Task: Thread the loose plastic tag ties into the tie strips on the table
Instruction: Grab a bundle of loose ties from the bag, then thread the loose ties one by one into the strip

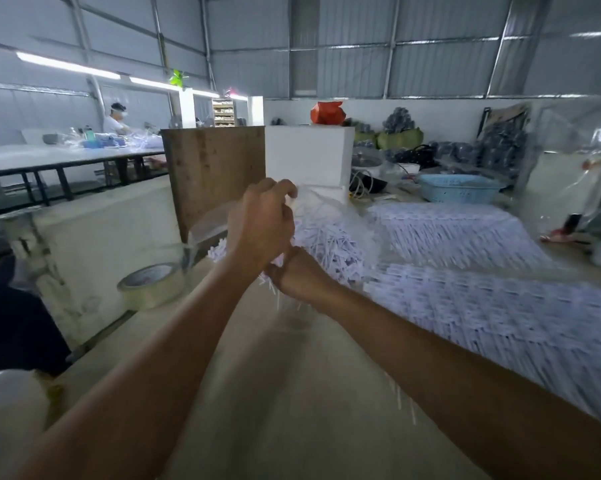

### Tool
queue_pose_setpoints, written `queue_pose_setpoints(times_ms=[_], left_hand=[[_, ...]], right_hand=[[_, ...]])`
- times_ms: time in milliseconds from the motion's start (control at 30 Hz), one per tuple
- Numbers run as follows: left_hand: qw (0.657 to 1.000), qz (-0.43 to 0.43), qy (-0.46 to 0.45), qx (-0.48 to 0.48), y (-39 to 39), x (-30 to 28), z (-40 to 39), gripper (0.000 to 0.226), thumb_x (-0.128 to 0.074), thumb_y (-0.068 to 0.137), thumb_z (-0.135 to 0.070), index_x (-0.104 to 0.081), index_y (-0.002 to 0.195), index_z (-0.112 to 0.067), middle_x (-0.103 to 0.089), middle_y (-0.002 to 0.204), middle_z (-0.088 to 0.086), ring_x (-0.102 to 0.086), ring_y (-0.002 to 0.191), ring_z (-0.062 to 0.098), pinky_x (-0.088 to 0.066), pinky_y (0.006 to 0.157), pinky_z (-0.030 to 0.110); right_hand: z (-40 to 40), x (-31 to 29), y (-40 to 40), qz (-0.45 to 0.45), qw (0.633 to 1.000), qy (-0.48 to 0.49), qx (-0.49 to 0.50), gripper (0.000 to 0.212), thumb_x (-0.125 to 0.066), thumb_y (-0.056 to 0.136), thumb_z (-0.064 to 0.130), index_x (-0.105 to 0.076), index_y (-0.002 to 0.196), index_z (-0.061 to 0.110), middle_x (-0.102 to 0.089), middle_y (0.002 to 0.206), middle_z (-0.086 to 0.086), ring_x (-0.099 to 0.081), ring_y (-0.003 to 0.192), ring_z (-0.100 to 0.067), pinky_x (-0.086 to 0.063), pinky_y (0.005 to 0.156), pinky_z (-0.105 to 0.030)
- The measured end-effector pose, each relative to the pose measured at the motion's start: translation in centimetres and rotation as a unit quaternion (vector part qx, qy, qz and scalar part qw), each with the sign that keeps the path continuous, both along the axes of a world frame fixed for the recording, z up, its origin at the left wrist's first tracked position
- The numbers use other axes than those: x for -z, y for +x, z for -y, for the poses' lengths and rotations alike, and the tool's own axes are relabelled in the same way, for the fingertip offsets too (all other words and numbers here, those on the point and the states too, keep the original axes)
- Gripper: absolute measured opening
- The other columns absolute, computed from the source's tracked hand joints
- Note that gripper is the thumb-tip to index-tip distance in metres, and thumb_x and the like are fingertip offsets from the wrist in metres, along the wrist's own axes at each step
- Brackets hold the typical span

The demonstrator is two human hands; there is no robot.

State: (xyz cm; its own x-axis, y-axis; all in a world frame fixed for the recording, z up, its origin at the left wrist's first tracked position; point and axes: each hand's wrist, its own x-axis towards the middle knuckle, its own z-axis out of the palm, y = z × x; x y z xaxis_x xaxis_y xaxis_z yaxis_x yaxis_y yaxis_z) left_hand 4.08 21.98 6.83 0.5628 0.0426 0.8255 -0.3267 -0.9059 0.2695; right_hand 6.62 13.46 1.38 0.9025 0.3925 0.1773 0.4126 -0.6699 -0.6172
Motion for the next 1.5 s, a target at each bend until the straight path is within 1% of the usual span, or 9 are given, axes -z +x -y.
queue_pose_setpoints(times_ms=[100,167,367,600,733,1033,1133,1233,1500], left_hand=[[1.000,0.006,0.008,-0.007,-1.7,0.8,1.3,0.032,-0.055,0.075,0.011,-0.071,0.091,-0.012,-0.066,0.102,0.008,-0.061,0.097,0.031,-0.053,0.069,0.042],[0.999,0.020,0.021,-0.018,-3.1,1.1,2.6,0.028,-0.058,0.069,0.014,-0.069,0.077,-0.011,-0.066,0.094,0.008,-0.059,0.093,0.031,-0.050,0.069,0.039],[0.983,0.034,0.141,0.111,-5.8,2.7,9.1,0.023,-0.058,0.065,0.018,-0.063,0.069,-0.004,-0.060,0.079,0.010,-0.055,0.075,0.033,-0.047,0.063,0.042],[0.965,-0.195,0.107,0.137,-2.7,6.3,17.9,0.029,-0.045,0.097,-0.011,-0.066,0.115,-0.020,-0.066,0.118,0.005,-0.060,0.108,0.027,-0.052,0.089,0.044],[0.963,-0.239,0.064,0.110,0.6,7.2,19.3,0.038,-0.046,0.097,-0.008,-0.064,0.128,-0.019,-0.061,0.133,0.006,-0.058,0.119,0.027,-0.047,0.102,0.041],[0.934,-0.300,0.162,0.105,6.4,6.5,22.8,0.054,-0.050,0.096,-0.009,-0.044,0.149,-0.019,-0.039,0.155,0.005,-0.037,0.142,0.025,-0.034,0.115,0.040],[0.903,-0.371,0.200,0.078,7.2,7.1,23.6,0.050,-0.048,0.091,-0.004,-0.054,0.139,-0.015,-0.049,0.145,0.009,-0.047,0.133,0.029,-0.041,0.108,0.042],[0.923,-0.328,0.189,0.071,7.3,7.9,24.0,0.019,-0.052,0.087,-0.001,-0.067,0.092,-0.010,-0.063,0.102,0.011,-0.063,0.105,0.033,-0.052,0.086,0.040],[0.931,-0.253,0.258,0.045,5.6,6.9,23.8,0.024,-0.051,0.097,-0.012,-0.056,0.120,-0.017,-0.061,0.121,0.007,-0.059,0.110,0.028,-0.053,0.086,0.043]], right_hand=[[5.3,1.0,-5.4,0.047,0.997,-0.055,-0.026,0.052,-0.051,0.100,0.034,-0.046,0.147,0.014,-0.053,0.145,-0.011,-0.054,0.129,-0.027,-0.044,0.106,-0.038],[9.0,1.2,-8.9,0.077,0.993,-0.080,-0.032,0.032,-0.049,0.100,0.030,-0.069,0.118,0.013,-0.071,0.117,-0.007,-0.067,0.103,-0.022,-0.052,0.092,-0.038],[23.1,2.1,-13.5,0.140,0.981,-0.102,0.089,0.028,-0.048,0.101,0.027,-0.070,0.089,0.016,-0.073,0.079,0.000,-0.068,0.070,-0.018,-0.056,0.070,-0.037],[38.5,1.9,-11.2,0.175,0.942,-0.071,0.279,0.020,-0.056,0.097,0.013,-0.072,0.109,0.012,-0.073,0.107,-0.009,-0.068,0.098,-0.029,-0.052,0.084,-0.037],[42.8,1.7,-9.3,0.126,0.932,-0.090,0.327,0.031,-0.048,0.100,0.012,-0.068,0.123,0.015,-0.065,0.127,-0.010,-0.061,0.112,-0.030,-0.046,0.095,-0.036],[43.8,0.5,-3.0,0.091,0.936,-0.123,0.318,0.044,-0.046,0.096,0.004,-0.059,0.136,0.019,-0.058,0.140,-0.003,-0.058,0.121,-0.026,-0.048,0.099,-0.037],[44.3,1.2,-1.5,0.008,0.945,-0.200,0.258,0.052,-0.046,0.098,0.009,-0.043,0.149,0.018,-0.042,0.155,-0.005,-0.045,0.138,-0.027,-0.038,0.113,-0.041],[44.5,2.3,-0.8,-0.002,0.930,-0.280,0.239,0.045,-0.049,0.097,0.015,-0.050,0.142,0.015,-0.048,0.146,-0.009,-0.047,0.133,-0.028,-0.040,0.109,-0.043],[43.4,2.1,-1.1,0.098,0.880,-0.362,0.293,0.044,-0.058,0.090,0.010,-0.053,0.133,0.019,-0.051,0.132,-0.004,-0.044,0.126,-0.026,-0.041,0.100,-0.048]])
